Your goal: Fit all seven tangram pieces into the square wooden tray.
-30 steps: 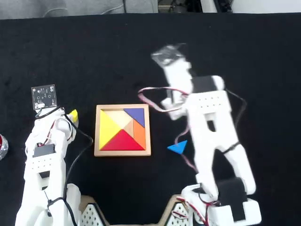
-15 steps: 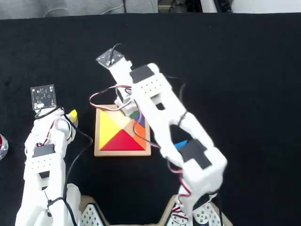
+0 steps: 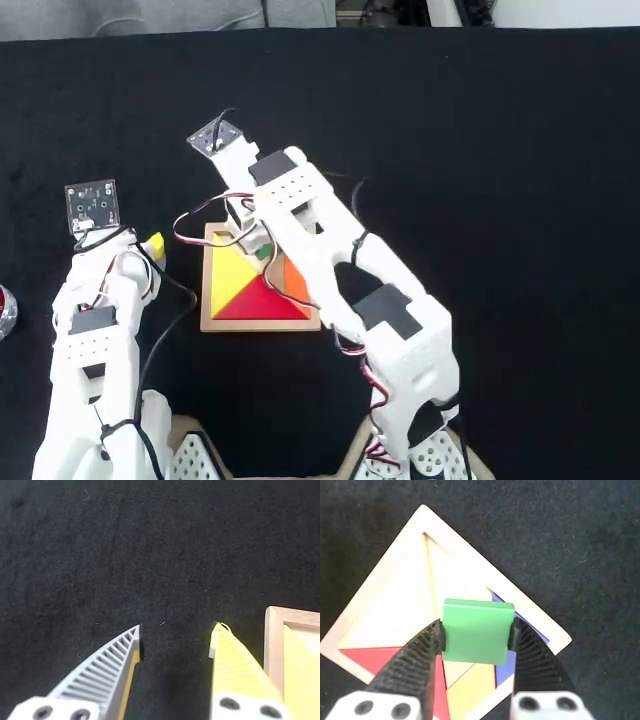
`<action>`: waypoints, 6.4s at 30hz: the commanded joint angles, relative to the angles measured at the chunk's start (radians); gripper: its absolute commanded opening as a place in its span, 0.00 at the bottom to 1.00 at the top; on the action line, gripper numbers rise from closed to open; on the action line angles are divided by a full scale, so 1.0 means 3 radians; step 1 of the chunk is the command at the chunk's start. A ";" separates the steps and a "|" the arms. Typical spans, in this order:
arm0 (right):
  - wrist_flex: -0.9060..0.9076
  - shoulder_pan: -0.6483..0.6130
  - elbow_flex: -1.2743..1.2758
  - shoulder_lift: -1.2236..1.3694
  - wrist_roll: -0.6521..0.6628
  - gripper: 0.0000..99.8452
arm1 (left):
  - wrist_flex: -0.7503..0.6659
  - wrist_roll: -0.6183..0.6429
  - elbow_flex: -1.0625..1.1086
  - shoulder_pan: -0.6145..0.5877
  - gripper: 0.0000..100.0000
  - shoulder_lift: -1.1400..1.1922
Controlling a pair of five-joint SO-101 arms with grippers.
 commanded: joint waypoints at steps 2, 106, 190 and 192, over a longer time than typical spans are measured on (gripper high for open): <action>-0.0041 -0.0159 -0.0028 -0.0033 -0.0031 0.08 | -0.0051 0.0026 -0.0043 -0.0013 0.23 -0.0051; 0.0210 0.1724 0.2780 -0.2585 0.4352 0.21 | -0.0056 0.0026 -0.0049 -0.0003 0.23 -0.0031; -0.0859 0.0292 0.1711 -0.1823 0.2793 0.06 | -0.0056 0.0384 -0.0105 -0.0304 0.23 -0.0056; -0.0721 0.0235 0.1225 -0.1389 0.2649 0.06 | -0.0056 0.0378 -0.0105 -0.0304 0.23 -0.0056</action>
